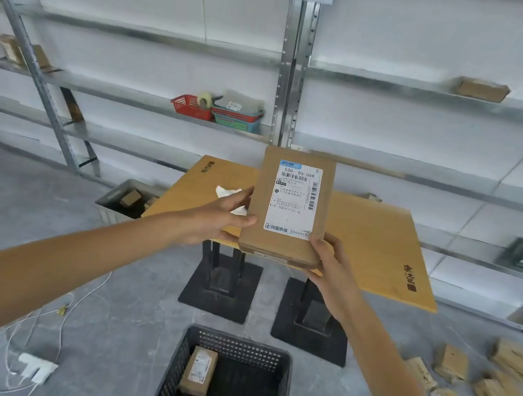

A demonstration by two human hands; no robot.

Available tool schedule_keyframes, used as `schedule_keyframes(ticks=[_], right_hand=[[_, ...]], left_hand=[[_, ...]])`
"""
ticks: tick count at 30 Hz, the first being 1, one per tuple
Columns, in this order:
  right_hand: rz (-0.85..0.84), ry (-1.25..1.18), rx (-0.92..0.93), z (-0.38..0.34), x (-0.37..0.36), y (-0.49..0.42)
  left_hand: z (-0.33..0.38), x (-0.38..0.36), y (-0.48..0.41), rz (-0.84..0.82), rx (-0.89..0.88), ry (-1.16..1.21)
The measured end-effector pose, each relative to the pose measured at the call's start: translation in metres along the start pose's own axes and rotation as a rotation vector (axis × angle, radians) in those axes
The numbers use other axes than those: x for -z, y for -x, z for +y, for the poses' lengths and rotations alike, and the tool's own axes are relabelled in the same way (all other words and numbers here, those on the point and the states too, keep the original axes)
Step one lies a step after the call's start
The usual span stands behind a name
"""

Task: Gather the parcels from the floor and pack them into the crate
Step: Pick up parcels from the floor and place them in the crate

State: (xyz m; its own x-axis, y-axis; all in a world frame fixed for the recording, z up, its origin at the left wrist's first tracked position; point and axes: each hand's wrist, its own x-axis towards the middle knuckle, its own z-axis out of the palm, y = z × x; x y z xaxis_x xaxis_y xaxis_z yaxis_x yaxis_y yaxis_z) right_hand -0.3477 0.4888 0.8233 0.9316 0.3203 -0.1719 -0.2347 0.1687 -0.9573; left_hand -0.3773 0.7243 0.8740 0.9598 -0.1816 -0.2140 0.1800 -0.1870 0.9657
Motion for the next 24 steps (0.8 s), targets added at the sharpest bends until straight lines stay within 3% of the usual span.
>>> schedule_keyframes(ticks=[10, 18, 24], right_hand=[[0.008, 0.051, -0.178, 0.082, -0.077, -0.008], [0.044, 0.119, -0.459, 0.186, -0.054, -0.035], [0.104, 0.128, -0.643, 0.292, -0.025, -0.063]], left_hand=[[-0.085, 0.070, 0.023, 0.120, 0.152, -0.020], [-0.196, 0.055, -0.010, 0.094, 0.351, -0.071], [-0.320, 0.032, -0.050, 0.075, 0.523, -0.022]])
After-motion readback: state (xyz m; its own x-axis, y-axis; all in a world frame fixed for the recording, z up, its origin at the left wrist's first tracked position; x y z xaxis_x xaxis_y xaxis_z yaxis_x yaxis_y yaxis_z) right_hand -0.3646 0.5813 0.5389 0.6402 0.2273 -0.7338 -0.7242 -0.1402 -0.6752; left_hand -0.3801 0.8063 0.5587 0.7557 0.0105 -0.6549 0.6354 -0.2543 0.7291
